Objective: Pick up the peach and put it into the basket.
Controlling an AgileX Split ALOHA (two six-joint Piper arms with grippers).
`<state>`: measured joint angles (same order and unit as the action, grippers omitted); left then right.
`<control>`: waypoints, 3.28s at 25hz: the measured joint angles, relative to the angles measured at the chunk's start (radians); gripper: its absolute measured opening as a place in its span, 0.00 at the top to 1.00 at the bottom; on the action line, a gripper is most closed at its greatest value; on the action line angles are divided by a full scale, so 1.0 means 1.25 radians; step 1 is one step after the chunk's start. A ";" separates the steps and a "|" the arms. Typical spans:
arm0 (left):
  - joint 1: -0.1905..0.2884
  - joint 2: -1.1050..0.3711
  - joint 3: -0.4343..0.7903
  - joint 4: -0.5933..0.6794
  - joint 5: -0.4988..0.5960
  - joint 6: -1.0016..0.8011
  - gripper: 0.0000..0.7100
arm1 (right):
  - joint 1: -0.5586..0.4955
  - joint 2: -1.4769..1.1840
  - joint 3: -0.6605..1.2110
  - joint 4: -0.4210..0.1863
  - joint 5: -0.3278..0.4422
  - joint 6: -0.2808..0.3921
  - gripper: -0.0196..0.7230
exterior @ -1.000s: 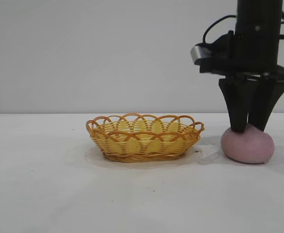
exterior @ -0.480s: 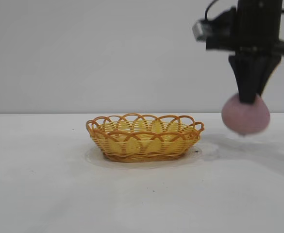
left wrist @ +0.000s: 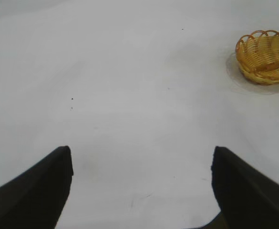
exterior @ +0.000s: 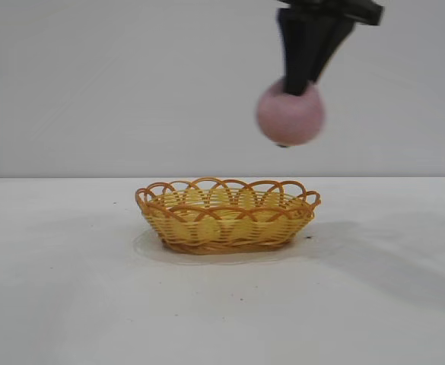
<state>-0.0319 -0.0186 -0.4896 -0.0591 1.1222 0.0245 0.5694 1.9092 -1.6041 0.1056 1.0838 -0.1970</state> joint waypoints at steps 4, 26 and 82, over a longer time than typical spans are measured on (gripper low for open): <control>0.000 0.000 0.000 0.000 0.000 0.000 0.25 | 0.026 0.030 -0.001 0.012 -0.020 0.000 0.97; 0.000 0.000 0.000 0.000 0.000 0.000 0.25 | 0.029 0.150 -0.001 0.085 -0.040 -0.020 0.38; 0.000 0.000 0.000 0.000 0.000 0.001 0.25 | -0.433 -0.465 0.469 -0.001 0.020 0.092 0.29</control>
<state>-0.0319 -0.0186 -0.4896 -0.0591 1.1222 0.0263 0.0276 1.3283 -1.0174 0.1049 1.1082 -0.0824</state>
